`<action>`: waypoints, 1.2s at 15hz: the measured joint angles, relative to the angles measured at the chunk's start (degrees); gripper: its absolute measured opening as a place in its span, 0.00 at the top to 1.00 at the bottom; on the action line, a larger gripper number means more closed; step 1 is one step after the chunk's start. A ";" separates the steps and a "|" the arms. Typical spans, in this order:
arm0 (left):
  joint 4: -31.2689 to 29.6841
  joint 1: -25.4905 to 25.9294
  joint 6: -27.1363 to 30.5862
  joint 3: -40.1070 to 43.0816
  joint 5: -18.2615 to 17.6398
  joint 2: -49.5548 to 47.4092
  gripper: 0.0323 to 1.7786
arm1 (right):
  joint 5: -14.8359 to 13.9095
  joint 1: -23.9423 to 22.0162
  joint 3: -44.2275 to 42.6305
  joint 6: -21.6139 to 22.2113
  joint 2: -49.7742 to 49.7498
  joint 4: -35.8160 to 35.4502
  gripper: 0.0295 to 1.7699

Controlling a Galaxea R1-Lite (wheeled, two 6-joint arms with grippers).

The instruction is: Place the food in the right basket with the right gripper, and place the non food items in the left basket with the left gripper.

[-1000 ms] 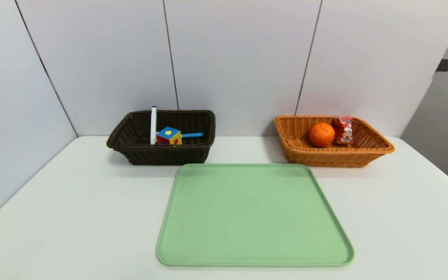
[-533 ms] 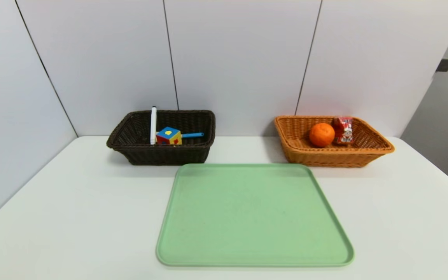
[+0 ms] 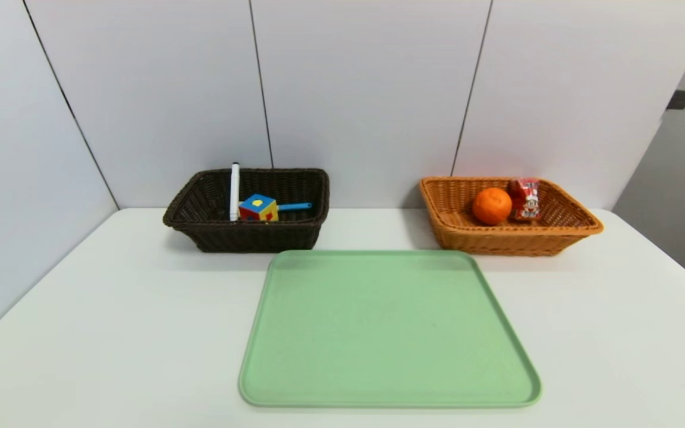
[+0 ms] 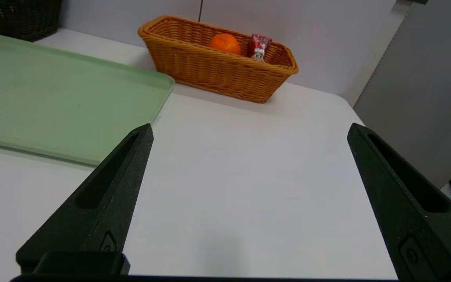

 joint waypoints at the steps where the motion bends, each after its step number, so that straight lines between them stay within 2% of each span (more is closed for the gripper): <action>1: -1.23 0.00 0.09 1.11 -0.61 -0.02 0.05 | 0.00 -0.02 1.29 0.15 -0.01 -1.57 0.03; 3: -2.33 0.00 -0.13 2.73 -1.60 -0.07 0.05 | -0.29 0.00 2.43 1.19 0.00 0.12 0.03; 8: 4.64 0.00 -2.29 3.56 -5.88 -0.09 0.05 | -0.16 0.00 2.76 2.49 0.00 3.97 0.03; 10: 6.13 0.00 -3.04 3.58 -6.16 -0.09 0.05 | -0.35 0.00 2.78 4.94 0.00 4.02 0.03; 12: 5.85 0.00 -3.89 3.58 -6.10 -0.07 0.05 | -1.48 0.02 2.78 9.65 0.00 4.05 0.03; 14: 5.77 0.00 -7.90 3.58 -5.40 -0.07 0.05 | -2.41 0.10 2.78 12.63 0.02 3.89 0.03; 18: 5.50 0.10 -9.67 3.58 -4.83 -0.07 0.05 | -3.47 0.10 2.80 14.65 0.02 3.89 0.03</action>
